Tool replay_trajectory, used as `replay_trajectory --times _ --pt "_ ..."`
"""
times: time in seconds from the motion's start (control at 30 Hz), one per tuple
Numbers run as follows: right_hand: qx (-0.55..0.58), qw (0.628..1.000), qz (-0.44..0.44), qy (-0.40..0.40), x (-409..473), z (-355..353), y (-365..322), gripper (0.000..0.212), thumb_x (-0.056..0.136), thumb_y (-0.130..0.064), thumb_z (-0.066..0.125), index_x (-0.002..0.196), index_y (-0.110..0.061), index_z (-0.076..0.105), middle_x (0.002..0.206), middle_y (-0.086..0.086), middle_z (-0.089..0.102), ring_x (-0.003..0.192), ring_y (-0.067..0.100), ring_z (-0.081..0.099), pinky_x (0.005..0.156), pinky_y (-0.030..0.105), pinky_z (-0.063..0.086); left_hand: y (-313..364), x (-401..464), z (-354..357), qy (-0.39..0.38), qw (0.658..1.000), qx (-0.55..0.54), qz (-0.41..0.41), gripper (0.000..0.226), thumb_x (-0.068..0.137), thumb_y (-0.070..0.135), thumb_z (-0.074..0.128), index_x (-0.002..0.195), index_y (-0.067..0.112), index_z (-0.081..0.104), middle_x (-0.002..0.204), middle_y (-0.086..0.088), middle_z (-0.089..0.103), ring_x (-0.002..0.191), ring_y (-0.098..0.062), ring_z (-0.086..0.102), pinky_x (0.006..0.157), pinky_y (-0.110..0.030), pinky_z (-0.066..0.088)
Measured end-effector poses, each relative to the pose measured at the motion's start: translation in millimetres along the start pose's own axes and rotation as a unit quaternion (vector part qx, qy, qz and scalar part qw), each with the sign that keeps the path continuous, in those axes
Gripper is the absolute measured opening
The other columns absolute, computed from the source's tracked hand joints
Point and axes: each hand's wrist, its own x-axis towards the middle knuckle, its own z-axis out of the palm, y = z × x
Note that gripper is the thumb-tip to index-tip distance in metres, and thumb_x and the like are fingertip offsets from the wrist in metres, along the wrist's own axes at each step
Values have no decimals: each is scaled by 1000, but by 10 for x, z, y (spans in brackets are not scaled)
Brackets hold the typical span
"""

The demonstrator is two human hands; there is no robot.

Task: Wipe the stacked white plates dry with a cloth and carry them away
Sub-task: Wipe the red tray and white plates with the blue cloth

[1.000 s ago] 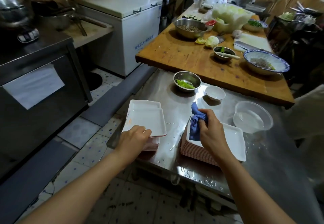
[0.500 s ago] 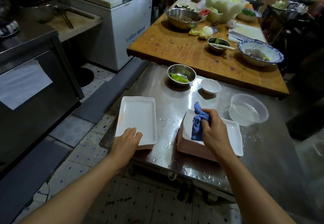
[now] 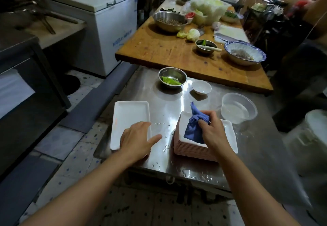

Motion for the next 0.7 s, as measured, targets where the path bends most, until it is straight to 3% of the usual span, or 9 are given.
replay_trajectory --times 0.07,0.1,0.2,0.3,0.43,0.5,0.57,0.63,0.7 --pt "43 999 -12 12 -18 -36 -71 10 93 -8 54 96 -16 52 95 3 62 87 14 61 75 20 50 285 62 -109 -37 977 -207 -31 52 88 57 48 128 25 49 131 0 56 115 -19 54 92 -32 41" --pt "52 998 -25 15 -28 -49 -106 11 92 -7 56 93 -17 52 91 0 61 82 10 59 70 14 49 420 78 -153 -76 945 -312 -57 45 88 57 48 122 27 51 126 -1 60 107 -18 59 90 -32 44" --pt "66 996 -55 16 -56 -138 -219 13 89 -5 59 89 -16 54 87 2 58 79 9 56 68 13 46 799 96 -209 -252 803 -521 -142 45 89 64 37 109 26 52 111 -9 65 95 -23 66 75 -36 54" --pt "52 994 -87 37 -89 -273 -292 15 85 -4 64 85 -15 55 82 2 58 75 7 55 65 14 46 1045 111 -157 -374 637 -639 -214 68 87 70 33 119 13 51 111 -22 66 91 -33 69 62 -36 57" --pt "0 990 -123 69 -170 -490 -313 20 79 -7 71 78 -19 56 70 -7 58 65 -1 58 59 16 51 1354 208 -107 -373 521 -726 -249 64 89 63 41 124 11 56 111 -22 65 85 -35 69 49 -29 55" --pt "-7 989 -131 67 -187 -629 -275 19 77 -6 72 77 -14 55 70 0 57 66 9 57 60 28 52 1496 281 -85 -380 548 -707 -234 63 87 66 41 117 15 62 91 -16 69 66 -24 66 44 -22 48" --pt "16 989 -137 50 -193 -771 -232 17 75 -7 69 79 -14 54 73 10 56 70 18 55 64 39 50 1654 355 -54 -381 621 -651 -215 61 83 73 40 97 20 65 65 -6 64 48 -12 53 39 -17 38" --pt "43 989 -143 17 -171 -907 -182 21 73 -11 64 88 -24 57 79 10 59 75 21 58 67 36 50 1832 433 -3 -355 682 -607 -201 54 81 72 44 76 21 60 50 0 53 39 -7 41 34 -14 30" --pt "20 987 -158 -8 -94 -1054 -84 29 80 -12 63 99 -33 60 89 7 64 83 22 63 72 35 54 2009 508 65 -304 712 -603 -189 45 86 61 50 72 19 57 45 1 48 36 -6 37 33 -14 28"
